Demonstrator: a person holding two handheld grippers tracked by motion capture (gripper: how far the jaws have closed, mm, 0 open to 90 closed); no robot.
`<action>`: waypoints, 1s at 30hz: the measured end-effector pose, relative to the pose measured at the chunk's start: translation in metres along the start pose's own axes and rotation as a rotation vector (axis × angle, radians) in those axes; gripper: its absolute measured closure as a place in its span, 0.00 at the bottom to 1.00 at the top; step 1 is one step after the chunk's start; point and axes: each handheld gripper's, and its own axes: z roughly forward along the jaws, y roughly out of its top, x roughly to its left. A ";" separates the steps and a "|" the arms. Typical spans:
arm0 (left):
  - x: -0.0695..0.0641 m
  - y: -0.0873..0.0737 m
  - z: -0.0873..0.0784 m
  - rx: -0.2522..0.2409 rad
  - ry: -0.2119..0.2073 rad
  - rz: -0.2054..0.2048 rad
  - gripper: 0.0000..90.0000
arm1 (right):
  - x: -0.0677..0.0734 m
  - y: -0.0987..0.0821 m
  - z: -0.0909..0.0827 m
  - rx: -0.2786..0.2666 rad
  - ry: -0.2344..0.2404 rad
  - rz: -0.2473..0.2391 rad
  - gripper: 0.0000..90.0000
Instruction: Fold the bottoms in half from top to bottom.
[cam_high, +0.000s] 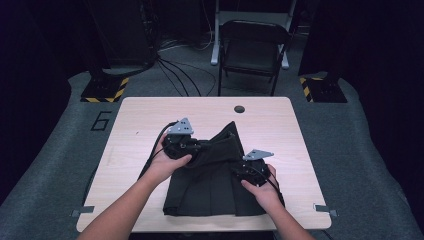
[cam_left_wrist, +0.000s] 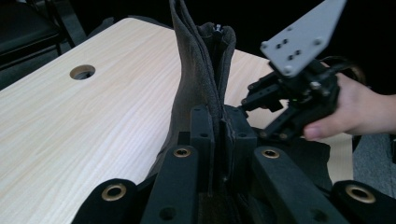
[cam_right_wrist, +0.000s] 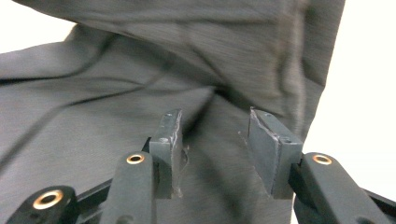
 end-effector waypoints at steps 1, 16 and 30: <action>-0.001 0.000 0.000 -0.002 0.003 0.005 0.93 | 0.005 0.000 -0.003 -0.003 0.014 -0.009 0.61; -0.006 -0.006 -0.004 -0.011 -0.017 0.001 0.93 | 0.029 -0.021 0.012 0.089 0.037 -0.067 0.59; -0.014 -0.016 -0.008 -0.014 -0.040 -0.001 0.93 | 0.023 -0.029 0.016 0.117 0.047 -0.049 0.60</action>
